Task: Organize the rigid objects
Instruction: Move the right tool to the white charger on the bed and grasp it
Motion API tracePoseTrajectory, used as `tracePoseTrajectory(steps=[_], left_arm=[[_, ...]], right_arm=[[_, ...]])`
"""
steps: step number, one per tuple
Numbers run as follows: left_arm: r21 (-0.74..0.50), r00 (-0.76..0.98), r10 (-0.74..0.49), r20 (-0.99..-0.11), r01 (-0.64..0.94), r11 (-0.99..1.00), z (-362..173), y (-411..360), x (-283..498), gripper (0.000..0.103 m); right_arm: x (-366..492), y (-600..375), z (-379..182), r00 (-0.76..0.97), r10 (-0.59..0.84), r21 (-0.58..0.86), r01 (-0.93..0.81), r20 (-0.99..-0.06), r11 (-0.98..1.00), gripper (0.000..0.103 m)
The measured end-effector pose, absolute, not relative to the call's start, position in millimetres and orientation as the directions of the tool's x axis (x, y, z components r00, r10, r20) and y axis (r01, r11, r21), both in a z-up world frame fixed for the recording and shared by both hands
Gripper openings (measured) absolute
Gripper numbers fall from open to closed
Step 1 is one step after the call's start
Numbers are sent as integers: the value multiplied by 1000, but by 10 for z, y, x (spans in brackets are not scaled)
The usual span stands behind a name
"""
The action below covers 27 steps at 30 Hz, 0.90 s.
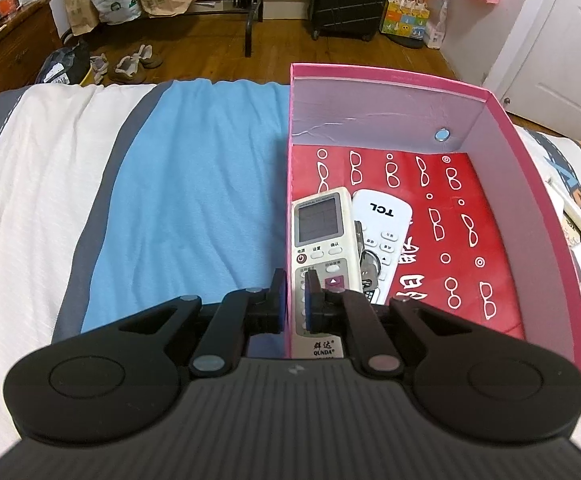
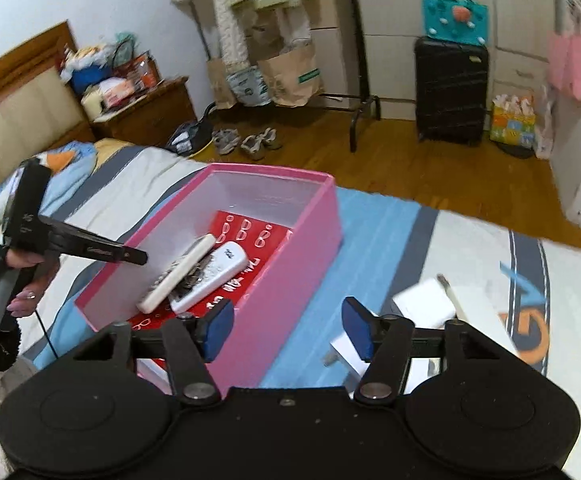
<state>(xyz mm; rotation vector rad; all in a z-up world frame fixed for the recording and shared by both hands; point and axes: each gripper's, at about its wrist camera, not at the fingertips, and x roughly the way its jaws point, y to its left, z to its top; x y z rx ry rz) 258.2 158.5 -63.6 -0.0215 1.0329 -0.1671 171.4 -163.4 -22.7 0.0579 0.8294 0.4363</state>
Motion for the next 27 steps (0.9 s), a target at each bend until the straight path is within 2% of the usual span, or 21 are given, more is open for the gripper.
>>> tracePoseTrajectory(steps=[6, 9, 22, 23, 24, 27], left_arm=[[-97, 499, -147, -854, 125, 987, -635, 1583, 2588, 6], [-97, 497, -147, -855, 124, 987, -638, 1587, 2590, 6], [-86, 497, -137, -857, 124, 989, -674, 1570, 2602, 6], [-83, 498, -135, -856, 126, 989, -674, 1565, 2599, 6], [-83, 498, -135, -857, 125, 989, -674, 1567, 2597, 6], [-90, 494, -138, -858, 119, 989, -672, 1561, 2589, 6]], right_arm=[[1914, -1896, -890, 549, 264, 228, -134, -793, 964, 69], [1999, -1982, -1065, 515, 244, 245, -68, -822, 967, 68], [2087, -1834, -1268, 562, 76, 27, -95, -824, 995, 64], [2080, -1829, -1285, 564, 59, 10, -88, -824, 996, 54], [2082, -1825, -1306, 563, 36, -12, -82, -826, 997, 51], [2040, -1820, -1268, 568, 42, -4, -80, -822, 997, 50]])
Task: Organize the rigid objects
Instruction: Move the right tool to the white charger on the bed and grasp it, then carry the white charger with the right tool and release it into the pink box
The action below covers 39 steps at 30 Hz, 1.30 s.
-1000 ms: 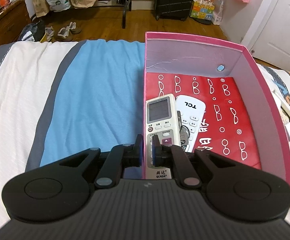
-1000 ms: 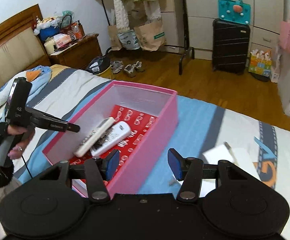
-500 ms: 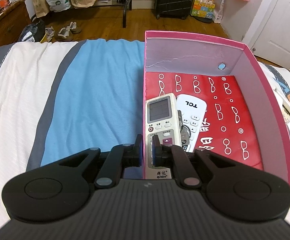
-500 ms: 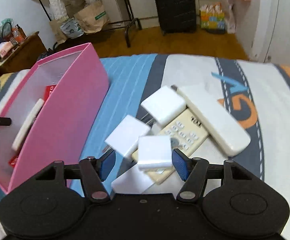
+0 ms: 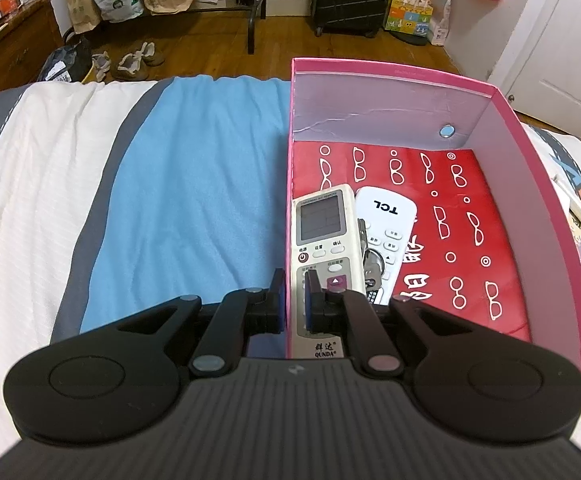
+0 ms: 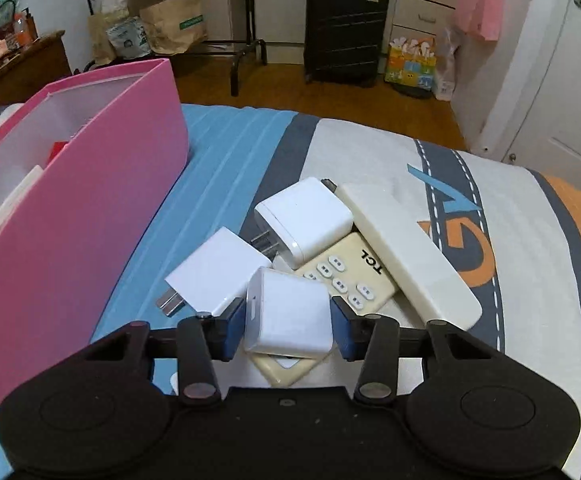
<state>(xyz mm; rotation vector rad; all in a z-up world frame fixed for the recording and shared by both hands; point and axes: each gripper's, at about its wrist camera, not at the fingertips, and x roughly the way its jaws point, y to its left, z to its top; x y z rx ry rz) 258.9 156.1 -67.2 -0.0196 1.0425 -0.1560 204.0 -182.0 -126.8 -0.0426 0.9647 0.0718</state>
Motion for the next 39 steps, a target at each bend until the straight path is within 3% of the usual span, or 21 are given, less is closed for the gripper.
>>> tracePoseTrajectory(steps=[10, 13, 18, 25, 32, 39], left_arm=[[-87, 495, -135, -858, 120, 989, -670, 1563, 2581, 6], [-97, 492, -141, -859, 114, 989, -674, 1575, 2590, 6], [-88, 501, -137, -854, 121, 989, -677, 1555, 2575, 6], [-88, 507, -137, -851, 118, 989, -661, 1558, 2558, 6], [-69, 506, -133, -852, 143, 987, -650, 1544, 2554, 6], [-37, 498, -121, -859, 175, 984, -626, 1511, 2533, 6]], right_arm=[[1664, -1640, -753, 678, 130, 58, -128, -724, 990, 50], [1493, -1400, -472, 693, 248, 123, -225, -677, 966, 50], [1366, -786, -193, 574, 492, 265, -435, -655, 860, 50], [1693, -105, -526, 431, 543, 293, -520, -721, 802, 50], [2031, 133, -982, 377, 385, 203, -439, -842, 875, 51], [2178, -241, -962, 349, 537, 419, -362, -768, 833, 52]])
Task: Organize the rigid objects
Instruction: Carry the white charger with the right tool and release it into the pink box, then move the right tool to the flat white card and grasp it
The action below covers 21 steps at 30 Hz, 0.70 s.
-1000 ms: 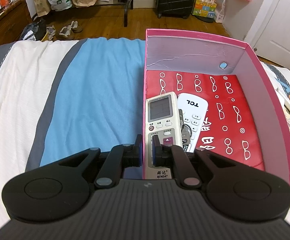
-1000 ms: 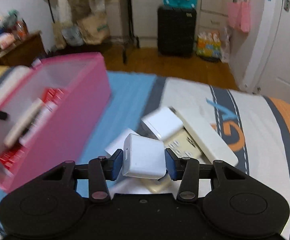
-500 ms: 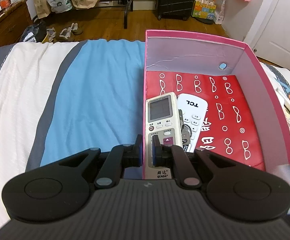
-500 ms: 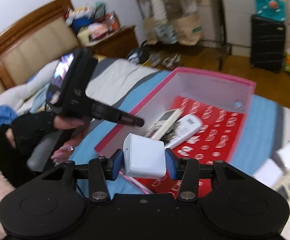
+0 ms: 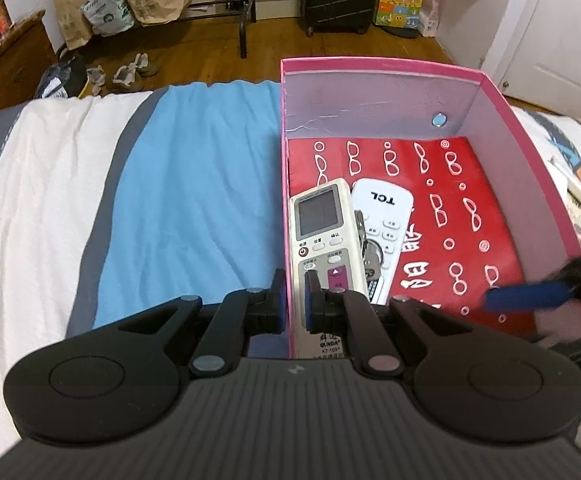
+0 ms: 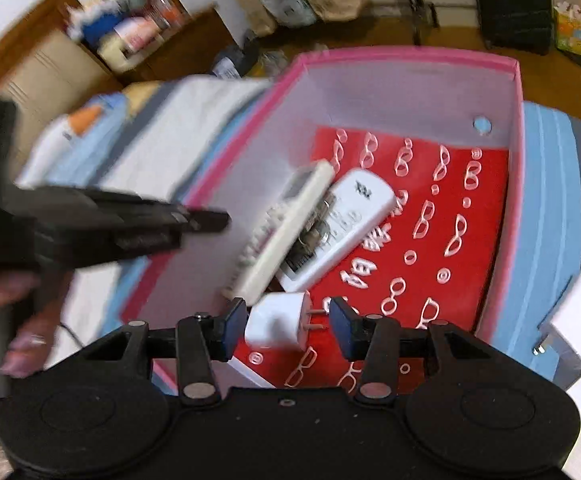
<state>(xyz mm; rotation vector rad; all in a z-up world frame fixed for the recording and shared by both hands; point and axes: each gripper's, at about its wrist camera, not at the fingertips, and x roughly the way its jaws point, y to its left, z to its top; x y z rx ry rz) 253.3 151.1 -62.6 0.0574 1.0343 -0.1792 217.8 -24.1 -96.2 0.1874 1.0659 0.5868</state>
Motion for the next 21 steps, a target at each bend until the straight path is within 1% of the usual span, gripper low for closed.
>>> tracePoseTrajectory(steps=[4, 5, 6, 8, 11, 12, 13, 14, 16, 19, 21], left_arm=[[-47, 485, -128, -865, 176, 983, -624, 1529, 2543, 6], [-50, 481, -130, -867, 175, 983, -625, 1532, 2546, 6], [-49, 476, -130, -870, 178, 983, -625, 1530, 2547, 6], [-50, 469, -130, -874, 180, 982, -624, 1527, 2546, 6], [-55, 456, -129, -880, 172, 984, -624, 1527, 2555, 7], [-57, 450, -129, -884, 170, 984, -623, 1528, 2560, 9], [-67, 437, -135, -889, 169, 983, -625, 1530, 2569, 17], [-86, 424, -152, -893, 171, 981, -627, 1531, 2572, 26], [-108, 413, -174, -894, 179, 978, -623, 1512, 2575, 32], [-88, 413, -158, -897, 183, 979, -619, 1475, 2563, 32], [-90, 416, -157, -895, 177, 980, -613, 1483, 2560, 32]], right_arm=[[1965, -574, -627, 396, 620, 474, -409, -678, 780, 54], [1913, -668, -550, 410, 633, 479, -422, -657, 770, 60], [1857, -760, -484, 430, 640, 475, -435, -637, 765, 69], [1747, -955, -380, 487, 627, 433, -459, -607, 776, 77], [1643, -1179, -345, 546, 528, 284, -470, -650, 836, 77], [1642, -1239, -365, 551, 496, 249, -462, -671, 851, 77], [1630, -1328, -409, 540, 468, 231, -449, -699, 863, 77], [1649, -1415, -486, 516, 448, 238, -422, -731, 875, 77], [1679, -1622, -718, 465, 414, 295, -310, -783, 904, 77], [1698, -1853, -1115, 413, 377, 357, -127, -829, 925, 76], [1726, -1914, -1323, 380, 343, 359, -31, -859, 933, 73]])
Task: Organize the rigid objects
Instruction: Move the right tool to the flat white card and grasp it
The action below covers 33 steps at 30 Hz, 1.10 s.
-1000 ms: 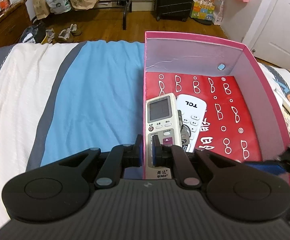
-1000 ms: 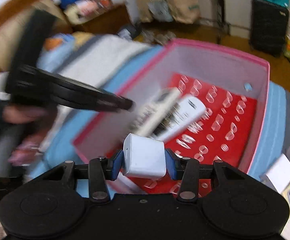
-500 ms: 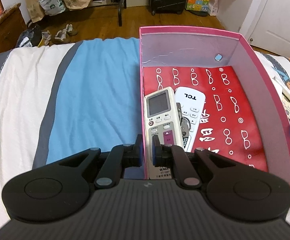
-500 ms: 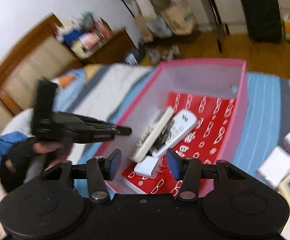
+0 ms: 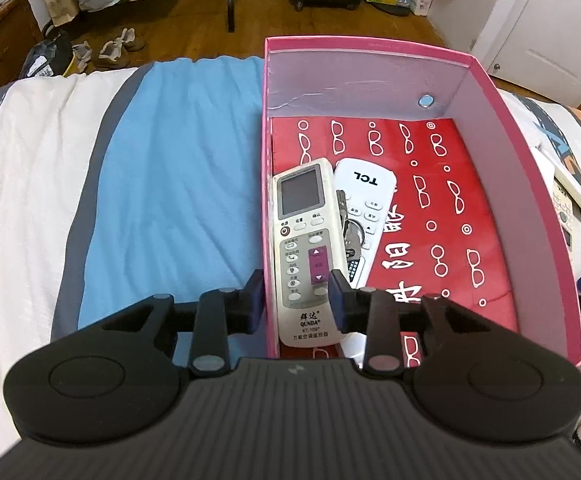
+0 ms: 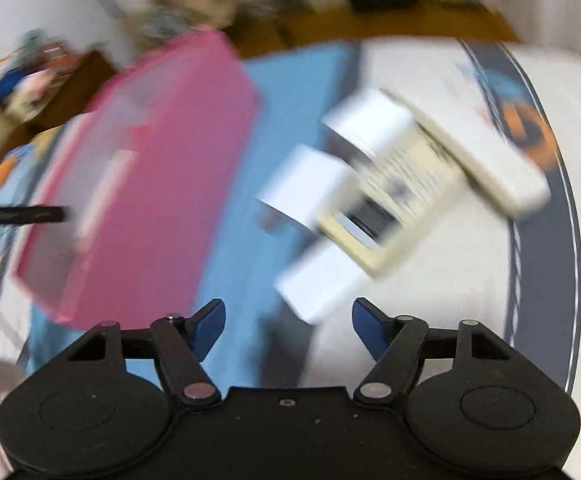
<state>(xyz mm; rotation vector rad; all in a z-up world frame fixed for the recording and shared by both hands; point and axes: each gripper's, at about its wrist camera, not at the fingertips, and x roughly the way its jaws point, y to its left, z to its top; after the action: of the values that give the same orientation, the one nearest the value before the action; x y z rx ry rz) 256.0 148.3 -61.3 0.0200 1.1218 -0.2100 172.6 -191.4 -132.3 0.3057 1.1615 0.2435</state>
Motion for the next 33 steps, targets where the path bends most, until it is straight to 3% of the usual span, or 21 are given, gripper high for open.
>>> tracePoseTrajectory(steps=[5, 8, 11, 13, 14, 18, 23, 26, 29, 33], left_arm=[[-61, 437, -124, -891, 156, 986, -624, 1520, 2565, 17], [-58, 437, -113, -893, 138, 989, -649, 1554, 2584, 9], [-52, 437, -109, -893, 142, 989, -639, 1562, 2569, 8], [-43, 437, -101, -894, 141, 989, -639, 1552, 2564, 8], [-36, 438, -94, -894, 139, 990, -643, 1547, 2565, 8], [-51, 437, -94, -895, 110, 993, -634, 1577, 2578, 8], [-67, 450, -111, -886, 112, 991, -595, 1583, 2560, 8], [-63, 454, -101, -885, 97, 993, -617, 1598, 2568, 8], [-74, 462, -109, -880, 93, 993, -613, 1611, 2566, 6], [-73, 475, -119, -872, 115, 991, -585, 1571, 2551, 5]], right_arm=[[1841, -1893, -1493, 373, 354, 399, 50, -858, 915, 73], [1878, -1737, -1537, 407, 292, 345, 63, -866, 937, 77], [1863, -1601, -1542, 440, 239, 295, 64, -865, 953, 85], [1856, -1540, -1578, 460, 208, 268, 69, -863, 961, 86], [1847, -1501, -1579, 467, 191, 248, 64, -864, 967, 82], [1736, -1465, -1546, 492, 103, 137, 32, -865, 990, 50], [1606, -1647, -1499, 464, 155, 172, -7, -872, 985, 31], [1591, -1746, -1486, 448, 198, 226, 10, -872, 974, 31], [1622, -1783, -1515, 460, 207, 269, 73, -863, 960, 45], [1680, -1546, -1552, 482, 122, 141, 3, -868, 990, 61]])
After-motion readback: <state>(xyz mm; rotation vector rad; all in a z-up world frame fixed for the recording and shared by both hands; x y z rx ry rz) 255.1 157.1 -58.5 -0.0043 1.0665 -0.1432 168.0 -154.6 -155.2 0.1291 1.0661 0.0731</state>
